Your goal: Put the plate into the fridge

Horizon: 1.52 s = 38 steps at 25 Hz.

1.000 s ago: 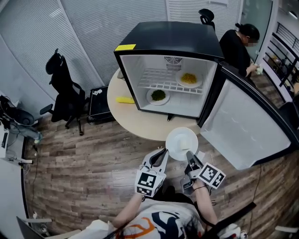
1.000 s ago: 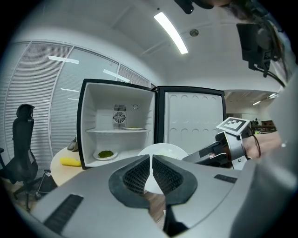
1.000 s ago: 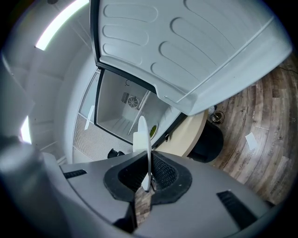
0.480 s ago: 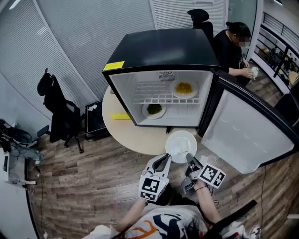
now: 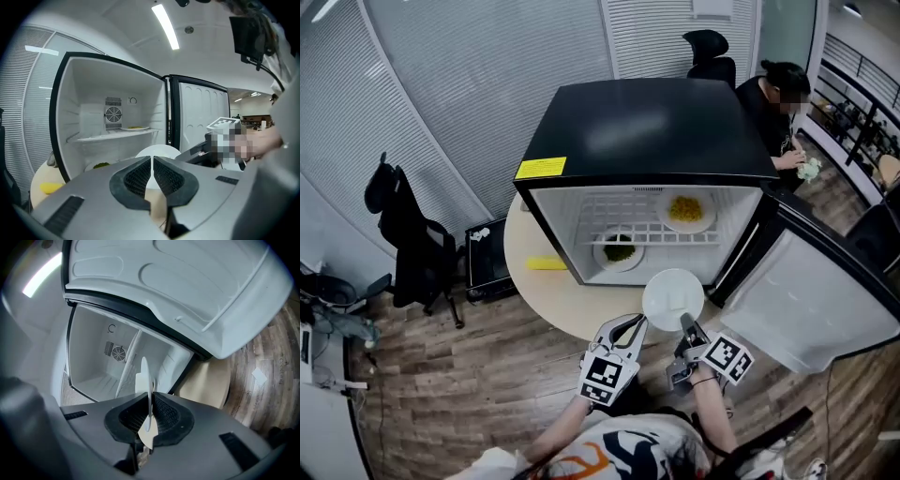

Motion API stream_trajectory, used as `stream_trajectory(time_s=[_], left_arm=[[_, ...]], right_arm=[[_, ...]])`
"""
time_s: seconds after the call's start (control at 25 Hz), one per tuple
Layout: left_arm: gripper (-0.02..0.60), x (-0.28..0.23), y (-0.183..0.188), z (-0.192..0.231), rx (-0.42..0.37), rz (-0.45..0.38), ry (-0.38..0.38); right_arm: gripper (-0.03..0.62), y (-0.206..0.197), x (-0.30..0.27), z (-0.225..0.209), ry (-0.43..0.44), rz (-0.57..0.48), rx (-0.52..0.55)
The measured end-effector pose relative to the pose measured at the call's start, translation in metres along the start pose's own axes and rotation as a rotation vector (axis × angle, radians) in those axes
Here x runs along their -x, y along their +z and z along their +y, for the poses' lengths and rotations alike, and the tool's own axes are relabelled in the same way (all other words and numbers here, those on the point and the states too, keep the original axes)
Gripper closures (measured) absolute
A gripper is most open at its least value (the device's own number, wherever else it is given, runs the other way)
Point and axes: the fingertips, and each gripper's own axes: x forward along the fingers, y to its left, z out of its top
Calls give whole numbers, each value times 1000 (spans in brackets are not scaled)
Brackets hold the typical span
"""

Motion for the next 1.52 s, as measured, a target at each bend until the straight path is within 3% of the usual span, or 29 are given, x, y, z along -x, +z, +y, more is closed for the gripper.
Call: stream_trajectory(time_s=[0.64, 1.12, 1.52], left_arm=[[557, -36, 6, 57, 28, -25, -90], [557, -44, 4, 72, 31, -22, -104], [557, -42, 1, 81, 26, -12, -90]], right_arm=[[569, 36, -96, -14, -147, -99, 17], [571, 57, -131, -51, -264, -184, -59], [569, 76, -150, -47, -312, -266, 58]])
